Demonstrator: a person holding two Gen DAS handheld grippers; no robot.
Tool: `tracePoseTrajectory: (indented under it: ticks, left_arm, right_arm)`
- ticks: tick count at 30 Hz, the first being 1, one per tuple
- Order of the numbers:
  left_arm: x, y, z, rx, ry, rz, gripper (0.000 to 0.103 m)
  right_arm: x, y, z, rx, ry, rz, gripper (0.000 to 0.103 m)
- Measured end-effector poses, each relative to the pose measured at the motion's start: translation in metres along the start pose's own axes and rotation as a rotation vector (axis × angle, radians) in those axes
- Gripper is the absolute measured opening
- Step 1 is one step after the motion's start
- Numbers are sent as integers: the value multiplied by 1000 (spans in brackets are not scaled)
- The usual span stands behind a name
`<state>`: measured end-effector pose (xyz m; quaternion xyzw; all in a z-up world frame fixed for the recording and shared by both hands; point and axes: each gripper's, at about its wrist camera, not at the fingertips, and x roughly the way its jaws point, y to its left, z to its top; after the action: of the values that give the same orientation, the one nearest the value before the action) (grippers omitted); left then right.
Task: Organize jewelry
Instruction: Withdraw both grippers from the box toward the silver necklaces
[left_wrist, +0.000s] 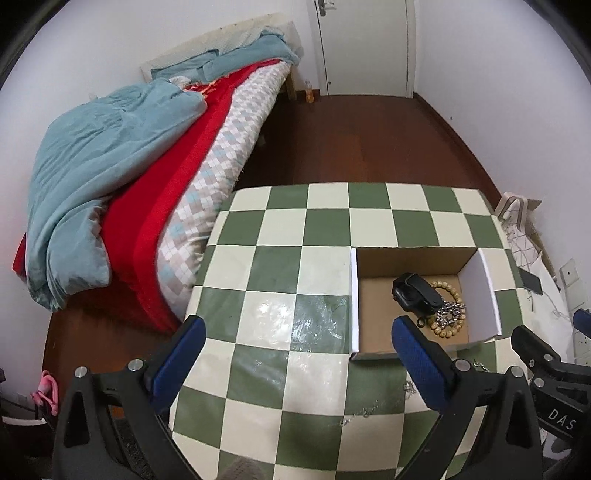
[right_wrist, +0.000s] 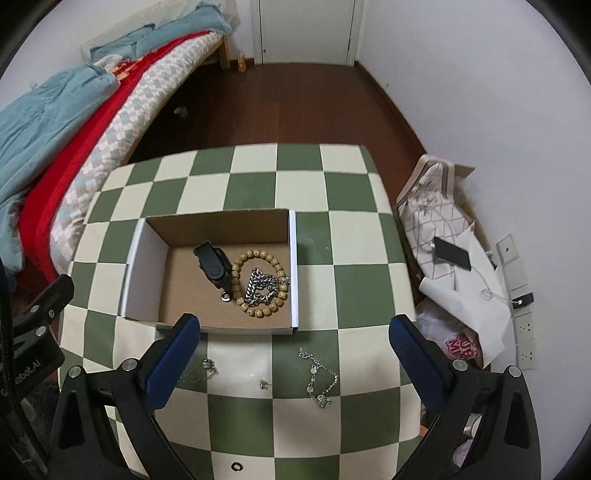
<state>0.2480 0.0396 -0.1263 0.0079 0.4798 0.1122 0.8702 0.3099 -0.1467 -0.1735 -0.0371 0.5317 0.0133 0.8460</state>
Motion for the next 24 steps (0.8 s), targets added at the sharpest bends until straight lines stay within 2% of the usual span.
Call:
tracePoseTrajectory:
  ticks: [15, 20, 24]
  left_arm:
    - [-94, 14, -18, 9, -171, -42, 103]
    - [-108, 19, -31, -2, -198, -38, 103]
    - [-103, 25, -47, -13, -205, -2, 103]
  right_arm:
    - [-108, -7, -30, 41, -200, -18, 103]
    - [-139, -7, -46, 52, -248, -9, 103]
    - [-141, -13, -62, 80, -233, 23, 103]
